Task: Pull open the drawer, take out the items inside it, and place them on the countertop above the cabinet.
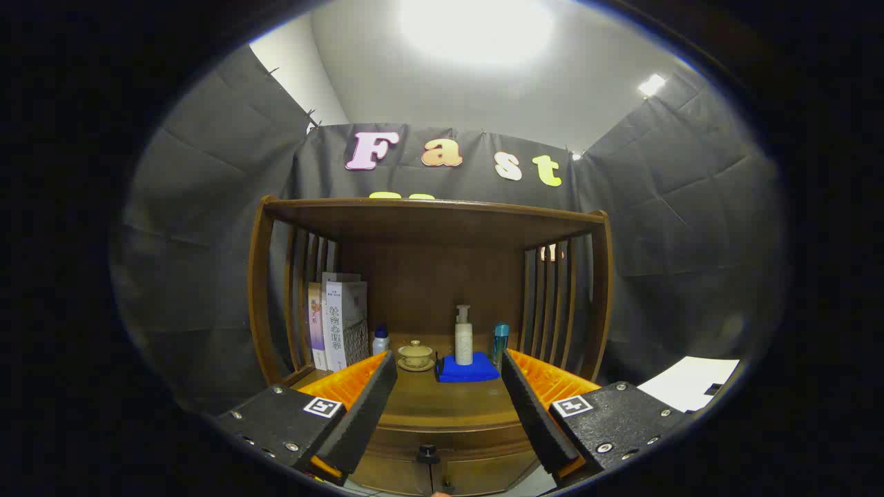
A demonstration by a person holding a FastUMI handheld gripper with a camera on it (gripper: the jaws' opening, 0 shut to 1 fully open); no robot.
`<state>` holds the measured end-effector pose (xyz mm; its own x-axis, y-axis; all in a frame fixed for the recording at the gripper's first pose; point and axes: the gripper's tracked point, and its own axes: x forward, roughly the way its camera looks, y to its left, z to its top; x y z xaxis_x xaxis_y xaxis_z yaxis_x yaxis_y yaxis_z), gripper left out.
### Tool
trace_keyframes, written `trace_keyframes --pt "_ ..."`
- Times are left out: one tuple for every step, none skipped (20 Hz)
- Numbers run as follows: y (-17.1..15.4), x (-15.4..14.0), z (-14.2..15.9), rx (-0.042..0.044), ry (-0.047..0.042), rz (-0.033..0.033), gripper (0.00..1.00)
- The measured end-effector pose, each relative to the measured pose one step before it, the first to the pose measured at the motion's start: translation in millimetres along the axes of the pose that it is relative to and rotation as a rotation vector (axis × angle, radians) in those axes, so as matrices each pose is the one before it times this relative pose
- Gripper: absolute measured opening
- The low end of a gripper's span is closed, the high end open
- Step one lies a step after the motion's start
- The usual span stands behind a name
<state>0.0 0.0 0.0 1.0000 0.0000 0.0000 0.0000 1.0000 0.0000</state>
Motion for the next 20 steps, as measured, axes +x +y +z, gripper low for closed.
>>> trace_keyframes --pt "0.96 -0.37 0.9 -0.00103 -0.00684 0.00223 0.95" --pt "0.79 0.4 1.52 -0.0024 -0.00677 0.00549 0.95" --pt "3.12 2.17 -0.88 -0.00157 -0.00124 0.01322 0.95" --pt "1.86 0.67 -0.79 -0.00127 0.0023 0.01058 0.95" --pt "-0.52 0.2 -1.13 -0.00176 0.00301 0.001 0.95" --pt "-0.73 -0.1 -1.46 -0.00245 0.00423 -0.00353 0.95" --pt "-0.27 0.09 -1.38 -0.00263 0.00375 -0.00065 0.95" --pt "0.1 0.03 -0.83 -0.0033 0.00231 0.00125 0.95" --pt "0.01 0.64 -0.92 -0.00384 0.00179 -0.00091 0.95" --pt "-0.82 0.62 -0.68 -0.00331 0.00165 -0.00188 0.95" --pt "-0.13 0.66 -1.51 -0.00198 0.00297 0.00001 0.95" --pt "0.39 -0.28 -1.13 0.00056 0.00381 0.00269 0.95" --pt "1.07 -0.2 -1.54 0.00413 0.00214 0.0037 0.95" --pt "1.05 0.98 0.02 0.00413 0.00222 0.00153 0.95" --pt "1.36 0.19 -1.13 -0.00018 0.00254 0.00056 0.95" --pt "0.83 0.85 -1.48 -0.00573 0.00155 0.00055 0.95" --pt "-0.15 0.21 -2.14 -0.00784 0.00321 -0.00013 0.95" --pt "0.85 0.94 -0.76 -0.00697 0.00377 0.00092 0.95" --pt "1.59 0.8 -2.83 -0.00363 0.00303 0.00288 0.95" --pt "1.44 1.38 -3.1 -0.00011 0.00571 0.00409 0.95"
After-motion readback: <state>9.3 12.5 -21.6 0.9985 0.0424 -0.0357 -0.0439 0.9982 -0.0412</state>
